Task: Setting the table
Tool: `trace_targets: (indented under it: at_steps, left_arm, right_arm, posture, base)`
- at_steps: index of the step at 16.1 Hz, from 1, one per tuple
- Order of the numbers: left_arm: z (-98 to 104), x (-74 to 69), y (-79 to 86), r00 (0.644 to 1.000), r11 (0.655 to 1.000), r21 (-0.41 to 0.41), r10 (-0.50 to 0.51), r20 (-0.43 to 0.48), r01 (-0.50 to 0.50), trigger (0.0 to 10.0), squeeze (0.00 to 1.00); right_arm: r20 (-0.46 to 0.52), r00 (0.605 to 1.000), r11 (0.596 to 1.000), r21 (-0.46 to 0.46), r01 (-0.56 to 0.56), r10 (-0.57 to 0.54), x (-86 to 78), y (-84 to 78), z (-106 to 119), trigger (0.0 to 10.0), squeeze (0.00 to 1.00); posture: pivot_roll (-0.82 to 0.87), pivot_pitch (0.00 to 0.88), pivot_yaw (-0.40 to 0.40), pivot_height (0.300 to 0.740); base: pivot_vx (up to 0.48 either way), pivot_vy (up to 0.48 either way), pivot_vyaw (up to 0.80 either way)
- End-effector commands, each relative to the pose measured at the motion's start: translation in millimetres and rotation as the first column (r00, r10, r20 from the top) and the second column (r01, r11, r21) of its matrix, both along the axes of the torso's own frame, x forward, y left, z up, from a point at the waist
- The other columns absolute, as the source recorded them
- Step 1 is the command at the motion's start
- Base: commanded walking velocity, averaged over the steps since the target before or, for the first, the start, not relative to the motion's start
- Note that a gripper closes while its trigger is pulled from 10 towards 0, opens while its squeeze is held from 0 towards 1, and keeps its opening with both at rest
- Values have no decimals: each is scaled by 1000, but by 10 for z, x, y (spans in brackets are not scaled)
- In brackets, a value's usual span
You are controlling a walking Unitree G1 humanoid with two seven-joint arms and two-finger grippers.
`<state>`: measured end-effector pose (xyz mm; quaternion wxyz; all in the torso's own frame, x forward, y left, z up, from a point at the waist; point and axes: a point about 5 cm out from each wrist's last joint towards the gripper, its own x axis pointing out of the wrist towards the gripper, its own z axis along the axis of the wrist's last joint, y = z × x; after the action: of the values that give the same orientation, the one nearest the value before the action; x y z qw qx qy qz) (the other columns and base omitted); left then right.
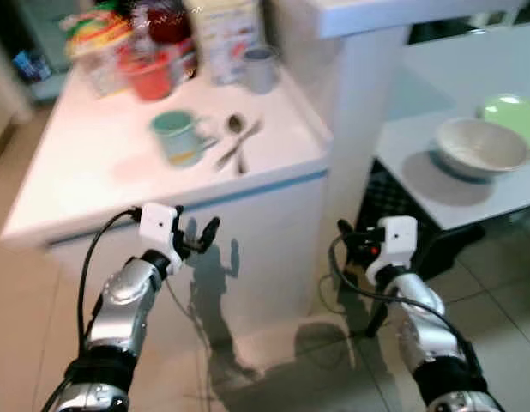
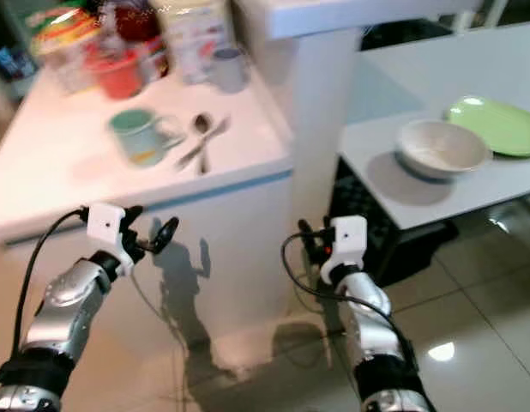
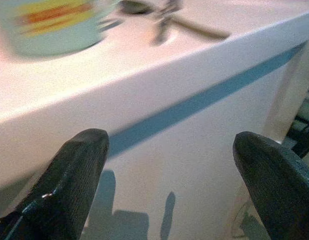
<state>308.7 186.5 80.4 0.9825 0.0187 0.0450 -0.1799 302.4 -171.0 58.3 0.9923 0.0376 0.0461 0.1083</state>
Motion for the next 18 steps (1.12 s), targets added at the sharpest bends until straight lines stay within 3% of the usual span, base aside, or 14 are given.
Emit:
trace_targets:
  at_steps: [1,8,10,11,14,18]
  left_arm:
    - [33,21,-72,1000,1000,2,-23,13,23,10000,0]
    - [33,21,-72,1000,1000,2,-23,13,23,10000,0]
    - [462,154,-145,972,999,-34,-7,236,15,10000,0]
    - [503,152,-155,967,999,-39,-9,256,20,10000,0]
    - [518,104,-198,970,997,-18,-68,235,74,10000,0]
    - [521,29,-253,975,990,-49,-117,189,128,10000,0]
  right_arm:
    - [4,1000,1000,-7,22,-22,-4,-79,11,10000,0]
    - [4,1000,1000,-7,22,-22,-4,-79,11,10000,0]
    - [246,968,998,-39,54,-43,68,13,444,10000,0]
    - [275,960,998,-40,55,-42,62,34,497,10000,0]
    - [264,964,999,-44,31,-19,28,72,490,10000,0]
    - [223,975,999,-50,16,-4,-40,136,394,10000,0]
  posture:
    - [-5,0,84,740]
    - [-5,0,84,740]
    - [-13,0,91,740]
    - [-10,0,89,740]
    - [-2,0,84,740]
    - [14,0,81,740]
  base:
    - [480,0,0]
    - [480,0,0]
    - [0,0,0]
    - [0,0,0]
    - [0,0,0]
    - [0,0,0]
